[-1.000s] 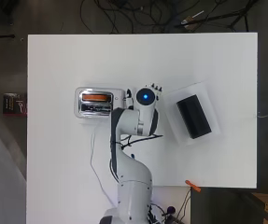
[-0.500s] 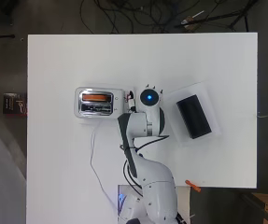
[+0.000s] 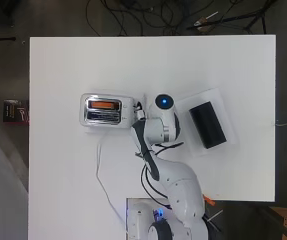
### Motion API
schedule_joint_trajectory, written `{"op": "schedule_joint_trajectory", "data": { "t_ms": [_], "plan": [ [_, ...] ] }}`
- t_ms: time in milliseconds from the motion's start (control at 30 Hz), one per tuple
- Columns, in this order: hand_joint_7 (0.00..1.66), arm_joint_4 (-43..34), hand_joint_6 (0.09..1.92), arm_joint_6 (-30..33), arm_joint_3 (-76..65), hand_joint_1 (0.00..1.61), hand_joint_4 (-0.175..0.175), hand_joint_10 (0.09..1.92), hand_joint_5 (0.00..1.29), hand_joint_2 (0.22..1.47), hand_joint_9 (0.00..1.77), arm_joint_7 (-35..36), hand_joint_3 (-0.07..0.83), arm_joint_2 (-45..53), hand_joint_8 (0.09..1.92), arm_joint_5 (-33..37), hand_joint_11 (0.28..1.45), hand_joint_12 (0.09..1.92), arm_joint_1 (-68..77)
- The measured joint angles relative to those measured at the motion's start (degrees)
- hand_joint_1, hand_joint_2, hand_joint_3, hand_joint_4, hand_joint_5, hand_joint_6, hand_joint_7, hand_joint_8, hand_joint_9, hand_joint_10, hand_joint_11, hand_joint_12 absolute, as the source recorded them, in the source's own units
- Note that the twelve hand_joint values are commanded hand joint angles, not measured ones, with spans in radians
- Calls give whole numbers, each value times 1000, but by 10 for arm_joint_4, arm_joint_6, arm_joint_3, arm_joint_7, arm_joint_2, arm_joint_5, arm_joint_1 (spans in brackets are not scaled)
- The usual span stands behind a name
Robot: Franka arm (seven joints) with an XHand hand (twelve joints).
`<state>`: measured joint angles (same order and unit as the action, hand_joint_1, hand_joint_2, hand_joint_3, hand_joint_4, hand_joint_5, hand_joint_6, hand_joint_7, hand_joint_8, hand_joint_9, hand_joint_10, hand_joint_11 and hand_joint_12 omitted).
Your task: Teleoperate dual arm-hand system to toast a bread
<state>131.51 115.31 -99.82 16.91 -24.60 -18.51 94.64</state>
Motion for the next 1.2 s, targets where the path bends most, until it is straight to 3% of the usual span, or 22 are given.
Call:
{"op": "schedule_joint_trajectory", "data": {
  "t_ms": [100,167,200,267,300,367,500,600,833,1200],
  "plan": [
    [774,18,87,0,-18,289,81,1329,572,1033,800,4,0,-8,1180,-1,639,617,3],
    [784,26,87,-2,-16,285,81,1335,570,1035,800,3,0,-10,1140,0,610,743,0],
    [793,29,87,-2,-13,227,87,1149,578,1047,790,1,1,-10,902,-1,605,663,-1],
    [714,36,87,-3,1,79,111,513,586,1064,725,-12,1,-13,321,-6,606,283,-7],
    [560,38,87,-6,17,40,115,277,519,1061,560,-22,-2,-17,164,-11,559,151,-17],
    [304,38,87,-18,70,8,105,87,371,1067,329,-39,1,-30,87,-20,478,87,-56],
    [198,30,87,-36,227,0,43,87,258,1101,228,-50,12,-66,87,-42,423,87,-174],
    [193,18,87,-72,338,0,23,87,230,1093,209,-52,5,-83,87,-48,398,87,-237],
    [178,-33,87,-171,492,0,22,87,200,1085,179,-36,0,-108,87,-52,366,87,-335],
    [184,-37,87,-202,554,0,29,87,179,1087,171,-20,0,-112,87,-67,344,87,-373]
  ]
}}
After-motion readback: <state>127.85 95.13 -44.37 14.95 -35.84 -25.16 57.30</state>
